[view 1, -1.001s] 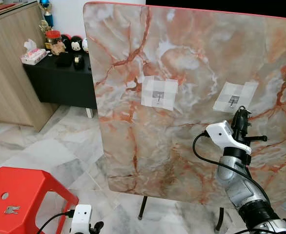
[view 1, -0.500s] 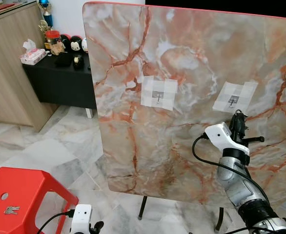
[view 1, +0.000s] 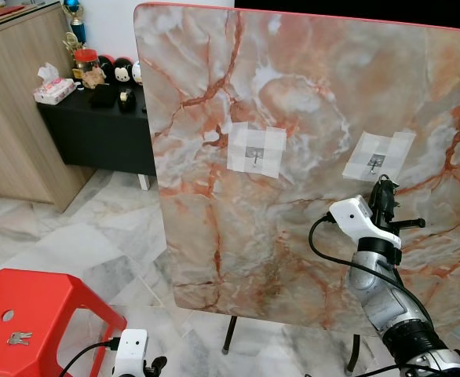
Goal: Hang keys on a hook
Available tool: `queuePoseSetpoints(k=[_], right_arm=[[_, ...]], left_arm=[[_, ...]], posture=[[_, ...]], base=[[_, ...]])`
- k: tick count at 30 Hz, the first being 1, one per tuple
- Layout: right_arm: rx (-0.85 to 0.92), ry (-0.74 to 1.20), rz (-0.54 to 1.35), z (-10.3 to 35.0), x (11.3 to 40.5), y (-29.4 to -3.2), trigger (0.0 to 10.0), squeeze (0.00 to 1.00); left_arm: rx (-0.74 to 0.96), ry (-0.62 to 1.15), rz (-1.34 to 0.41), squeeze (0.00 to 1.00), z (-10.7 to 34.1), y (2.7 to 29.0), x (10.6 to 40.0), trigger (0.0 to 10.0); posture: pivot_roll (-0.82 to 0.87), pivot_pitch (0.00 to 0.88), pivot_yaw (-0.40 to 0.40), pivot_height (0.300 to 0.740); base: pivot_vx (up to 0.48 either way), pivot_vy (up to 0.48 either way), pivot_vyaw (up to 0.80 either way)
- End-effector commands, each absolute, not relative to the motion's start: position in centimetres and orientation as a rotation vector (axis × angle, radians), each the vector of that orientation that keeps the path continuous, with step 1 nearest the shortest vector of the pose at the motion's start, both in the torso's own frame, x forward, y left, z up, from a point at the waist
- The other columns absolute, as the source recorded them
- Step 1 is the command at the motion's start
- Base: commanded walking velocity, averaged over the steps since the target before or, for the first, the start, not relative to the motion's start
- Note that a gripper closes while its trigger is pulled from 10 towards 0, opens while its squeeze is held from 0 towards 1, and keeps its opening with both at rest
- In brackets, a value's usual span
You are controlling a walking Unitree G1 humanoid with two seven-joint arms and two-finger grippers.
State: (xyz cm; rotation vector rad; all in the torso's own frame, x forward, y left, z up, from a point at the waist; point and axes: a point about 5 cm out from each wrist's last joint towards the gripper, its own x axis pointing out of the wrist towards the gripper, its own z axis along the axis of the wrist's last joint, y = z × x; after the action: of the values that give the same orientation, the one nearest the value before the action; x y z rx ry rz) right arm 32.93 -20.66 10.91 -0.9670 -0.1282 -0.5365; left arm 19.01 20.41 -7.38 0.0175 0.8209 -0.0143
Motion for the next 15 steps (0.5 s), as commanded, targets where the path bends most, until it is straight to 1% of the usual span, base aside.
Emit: queuePoseSetpoints(k=[1, 15], right_arm=[[-0.963, -0.149, -0.538, 11.62, 33.45, -20.62, 10.0, 0.00], [-0.963, -0.134, -0.512, 11.69, 33.94, -20.49, 10.0, 0.00]], left_arm=[[0.023, 0.825, -0.016, 0.00, -7.39, 20.44, 19.01, 10.0], [0.022, 0.826, -0.016, 0.00, -7.41, 20.45, 18.97, 10.0]], posture=[[0.10, 0.000, -0.069, 0.740], [0.10, 0.000, -0.069, 0.740]], base=[[0.000, 0.000, 0.00], [0.000, 0.000, 0.00]])
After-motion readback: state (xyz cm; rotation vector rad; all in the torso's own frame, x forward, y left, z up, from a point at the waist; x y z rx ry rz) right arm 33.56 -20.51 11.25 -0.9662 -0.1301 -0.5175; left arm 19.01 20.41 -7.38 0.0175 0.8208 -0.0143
